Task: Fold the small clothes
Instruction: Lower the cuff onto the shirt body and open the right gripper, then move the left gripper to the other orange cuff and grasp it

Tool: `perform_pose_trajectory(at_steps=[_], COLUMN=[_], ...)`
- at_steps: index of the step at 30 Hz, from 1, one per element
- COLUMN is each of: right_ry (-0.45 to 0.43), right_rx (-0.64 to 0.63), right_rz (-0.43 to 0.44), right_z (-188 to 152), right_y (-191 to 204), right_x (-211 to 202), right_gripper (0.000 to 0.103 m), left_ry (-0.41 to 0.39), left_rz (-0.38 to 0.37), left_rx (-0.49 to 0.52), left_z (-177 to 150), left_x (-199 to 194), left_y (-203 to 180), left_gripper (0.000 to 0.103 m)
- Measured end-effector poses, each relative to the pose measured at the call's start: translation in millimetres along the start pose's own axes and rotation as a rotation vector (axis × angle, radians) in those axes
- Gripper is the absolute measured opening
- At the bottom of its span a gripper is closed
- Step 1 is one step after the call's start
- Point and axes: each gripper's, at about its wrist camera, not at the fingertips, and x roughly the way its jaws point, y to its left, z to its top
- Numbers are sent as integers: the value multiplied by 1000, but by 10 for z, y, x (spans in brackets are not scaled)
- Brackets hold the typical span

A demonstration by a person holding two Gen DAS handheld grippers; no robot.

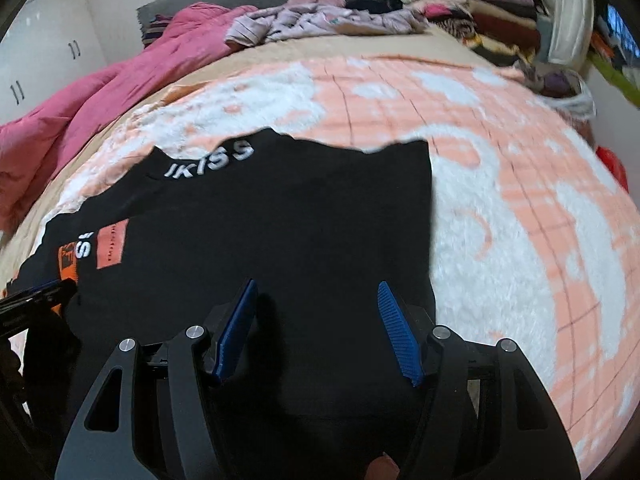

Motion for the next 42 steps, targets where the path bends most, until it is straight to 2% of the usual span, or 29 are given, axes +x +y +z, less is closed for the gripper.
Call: perform_pose_trajectory(at_steps=[4, 6, 9, 11, 13, 15, 19, 27, 42], right_ry=[-17, -26, -47, -62, -76, -97, -118, -154, -167], right_rx=[-13, -1, 3, 7, 6, -4, -28, -92, -247], right_rz=[-1, 12, 24, 31, 50, 67, 98, 137, 227], right_z=[-19, -21, -31, -36, -44, -46, -47, -25, 27], right_y=[25, 16, 34, 59, 100, 181, 364, 795, 1654], right_x=[-76, -131, -236, -310, -382, -460, -582, -763, -879], right_gripper=[61, 68, 71, 78, 81, 89, 96, 98, 98], left_ry=[-9, -19, -47, -63, -82, -102, -135, -185, -219], left_rz=[-11, -12, 4, 13, 14, 20, 36, 58, 143], left_rx=[-19, -19, -10, -7, -27, -33, -63, -148, -314], left_z=[0, 0, 7, 2, 9, 19, 44, -14, -235], left_x=[-63, -118, -222, -292, -393, -473, -640, -914, -1184], left_y=[13, 19, 33, 56, 114, 165, 340, 764, 1645], left_gripper=[46, 47, 49, 57, 61, 68, 78, 89, 91])
